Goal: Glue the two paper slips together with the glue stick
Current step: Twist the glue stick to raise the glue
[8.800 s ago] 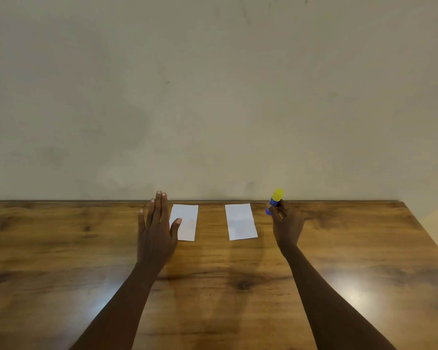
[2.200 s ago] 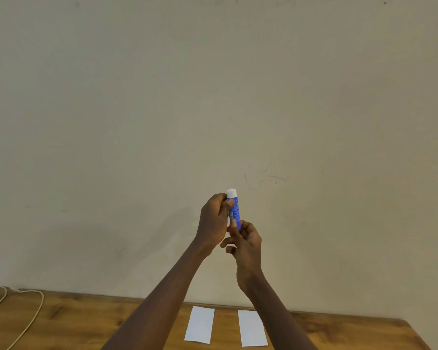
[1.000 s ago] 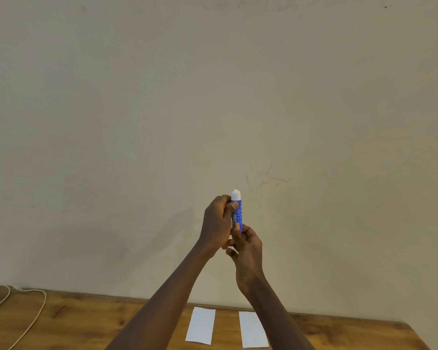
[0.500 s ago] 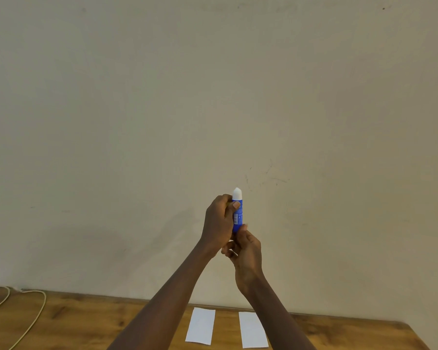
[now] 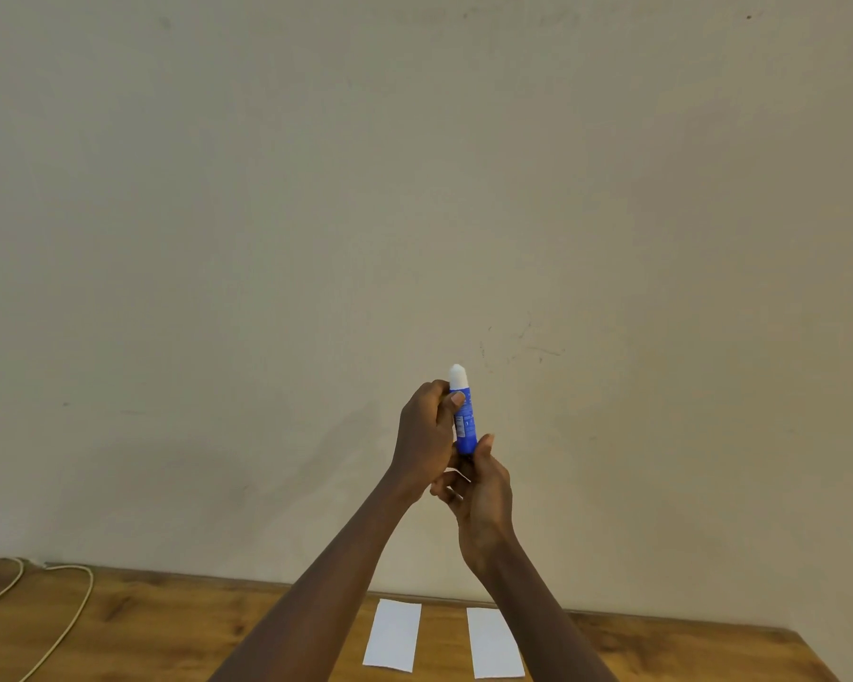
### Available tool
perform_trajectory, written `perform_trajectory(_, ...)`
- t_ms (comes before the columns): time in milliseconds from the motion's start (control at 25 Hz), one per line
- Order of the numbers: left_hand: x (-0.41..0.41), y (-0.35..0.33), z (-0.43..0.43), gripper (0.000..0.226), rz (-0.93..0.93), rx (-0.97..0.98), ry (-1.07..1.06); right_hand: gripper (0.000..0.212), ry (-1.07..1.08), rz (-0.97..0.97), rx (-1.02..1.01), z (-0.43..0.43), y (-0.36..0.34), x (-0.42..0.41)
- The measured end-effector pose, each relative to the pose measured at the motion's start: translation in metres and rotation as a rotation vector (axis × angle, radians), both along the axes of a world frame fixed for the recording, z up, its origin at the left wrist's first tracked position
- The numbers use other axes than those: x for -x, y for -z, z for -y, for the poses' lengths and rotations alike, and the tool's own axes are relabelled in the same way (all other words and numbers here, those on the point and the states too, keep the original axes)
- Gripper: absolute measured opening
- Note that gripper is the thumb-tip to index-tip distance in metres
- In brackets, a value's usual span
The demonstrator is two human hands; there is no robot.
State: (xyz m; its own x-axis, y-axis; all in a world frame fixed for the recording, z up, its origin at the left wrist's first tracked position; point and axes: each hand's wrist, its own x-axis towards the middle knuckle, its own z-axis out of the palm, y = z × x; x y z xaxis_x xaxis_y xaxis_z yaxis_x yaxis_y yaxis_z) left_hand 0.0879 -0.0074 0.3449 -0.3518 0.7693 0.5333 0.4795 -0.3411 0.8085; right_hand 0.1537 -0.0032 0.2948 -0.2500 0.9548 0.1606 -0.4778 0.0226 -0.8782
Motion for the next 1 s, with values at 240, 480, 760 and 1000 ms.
perform_trajectory(240, 0.0012, 0.0006, -0.0013, 0.021, -0.028, 0.000, -0.008, 0.029, 0.027, 0.063, -0.035, -0.0026, -0.0002, -0.0006)
perform_trajectory(480, 0.0000, 0.0016, -0.0020, 0.021, -0.018, 0.000, -0.008, 0.032, 0.017, -0.046, 0.026, -0.0023, 0.0042, -0.0008)
perform_trajectory(760, -0.0033, 0.0019, 0.0002, 0.017, -0.014, -0.013, 0.006, 0.042, 0.030, -0.032, 0.022, -0.0028, 0.0013, -0.0007)
perform_trajectory(1000, -0.0021, 0.0016, -0.0006, 0.020, -0.016, -0.023, 0.003, 0.021, 0.044, -0.013, -0.058, -0.0004, 0.0020, -0.0024)
